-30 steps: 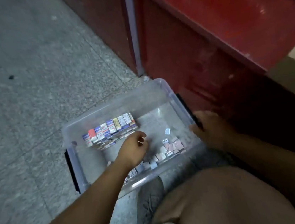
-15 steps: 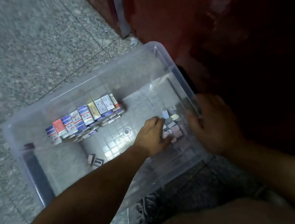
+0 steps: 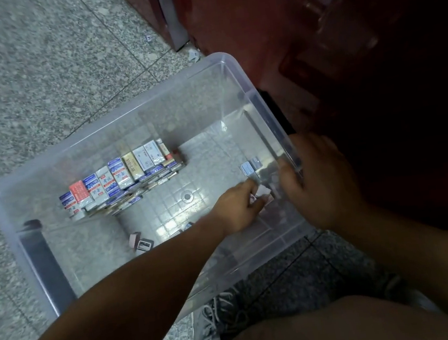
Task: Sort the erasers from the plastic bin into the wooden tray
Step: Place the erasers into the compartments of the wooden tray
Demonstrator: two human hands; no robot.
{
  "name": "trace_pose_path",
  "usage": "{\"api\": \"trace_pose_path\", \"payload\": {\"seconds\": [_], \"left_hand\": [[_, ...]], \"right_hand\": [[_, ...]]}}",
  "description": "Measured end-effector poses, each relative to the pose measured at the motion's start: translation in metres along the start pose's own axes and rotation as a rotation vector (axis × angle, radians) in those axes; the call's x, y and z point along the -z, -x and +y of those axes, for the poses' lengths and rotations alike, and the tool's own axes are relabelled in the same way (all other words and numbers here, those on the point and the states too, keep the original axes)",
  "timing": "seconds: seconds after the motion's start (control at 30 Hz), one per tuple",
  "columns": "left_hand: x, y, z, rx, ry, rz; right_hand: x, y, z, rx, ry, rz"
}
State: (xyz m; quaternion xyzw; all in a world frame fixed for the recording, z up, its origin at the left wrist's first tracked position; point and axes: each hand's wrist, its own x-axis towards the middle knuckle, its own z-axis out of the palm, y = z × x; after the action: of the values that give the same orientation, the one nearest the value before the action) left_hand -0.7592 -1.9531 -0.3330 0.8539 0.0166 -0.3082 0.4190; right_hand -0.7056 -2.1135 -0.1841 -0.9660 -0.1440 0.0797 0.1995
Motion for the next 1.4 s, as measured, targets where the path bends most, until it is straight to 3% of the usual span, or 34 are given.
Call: {"api": "trace_pose_path", "payload": {"seconds": [0.1,0.27,0.47,0.77,0.87,1.13,1.27,1.4], "left_hand": [[0.000,-0.001,0.002,0.118,0.149,-0.026],[-0.003,-0.001,0.006,0.070,0.052,-0.035],[0.007,0.009,0.006,0.129,0.162,-0.015],[0.069,0.074,0.052,0.152,0.501,0.168],[0.095,0.101,0.088,0.091,0.579,0.178],[0.163,0.172,0.230,-0.189,0.515,0.106],[0.168,0.204,0.313,-0.366,0.418,0.023],[0.154,0.223,0.381,-0.471,0.298,-0.089]], "right_hand": [[-0.001,0.000,0.001,-0.002,0.015,-0.017],[-0.002,0.000,0.002,0.013,-0.006,-0.003],[-0.002,0.001,0.002,0.013,-0.002,0.008],[0.011,0.005,-0.007,-0.038,0.062,-0.124],[0.044,0.014,-0.014,-0.083,-0.036,-0.117],[0.206,0.077,-0.042,0.151,-0.314,0.022],[0.275,0.110,-0.049,0.323,-0.331,0.125],[0.317,0.135,-0.036,0.351,-0.323,0.159]]}}
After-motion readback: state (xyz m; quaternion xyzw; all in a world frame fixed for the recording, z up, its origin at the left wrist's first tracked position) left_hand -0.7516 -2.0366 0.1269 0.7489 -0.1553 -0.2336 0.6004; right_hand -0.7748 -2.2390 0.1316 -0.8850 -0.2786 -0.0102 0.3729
